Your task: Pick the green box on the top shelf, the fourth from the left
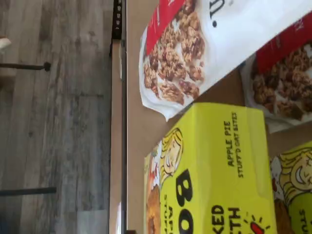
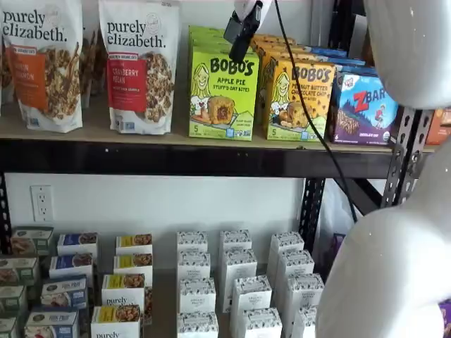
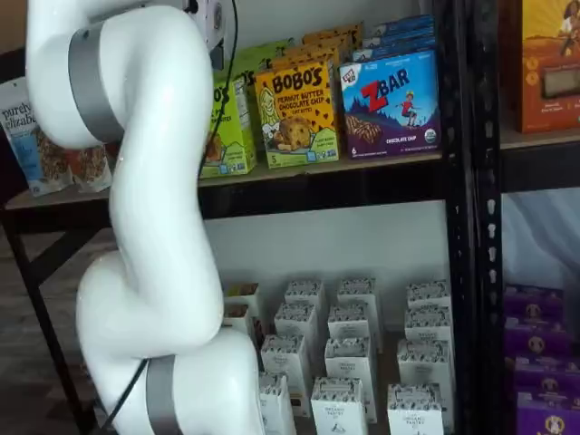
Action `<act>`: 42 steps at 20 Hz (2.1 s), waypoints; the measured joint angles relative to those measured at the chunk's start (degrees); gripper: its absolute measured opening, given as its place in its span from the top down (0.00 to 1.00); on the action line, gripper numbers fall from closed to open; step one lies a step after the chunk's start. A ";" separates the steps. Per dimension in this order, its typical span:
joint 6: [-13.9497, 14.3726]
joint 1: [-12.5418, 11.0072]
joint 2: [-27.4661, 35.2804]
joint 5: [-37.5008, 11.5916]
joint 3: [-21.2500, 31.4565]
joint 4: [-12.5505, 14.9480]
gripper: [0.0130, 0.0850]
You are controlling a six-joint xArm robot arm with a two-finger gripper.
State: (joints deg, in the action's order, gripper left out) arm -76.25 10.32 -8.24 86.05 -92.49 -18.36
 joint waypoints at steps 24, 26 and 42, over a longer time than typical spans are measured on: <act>-0.32 1.19 4.21 2.40 -2.31 7.22 0.00; -0.08 1.56 4.35 2.09 -2.16 7.75 0.00; 0.33 2.20 4.81 1.08 -1.98 9.18 0.22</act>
State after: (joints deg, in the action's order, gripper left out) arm -75.92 12.52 -3.43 87.13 -94.47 -9.19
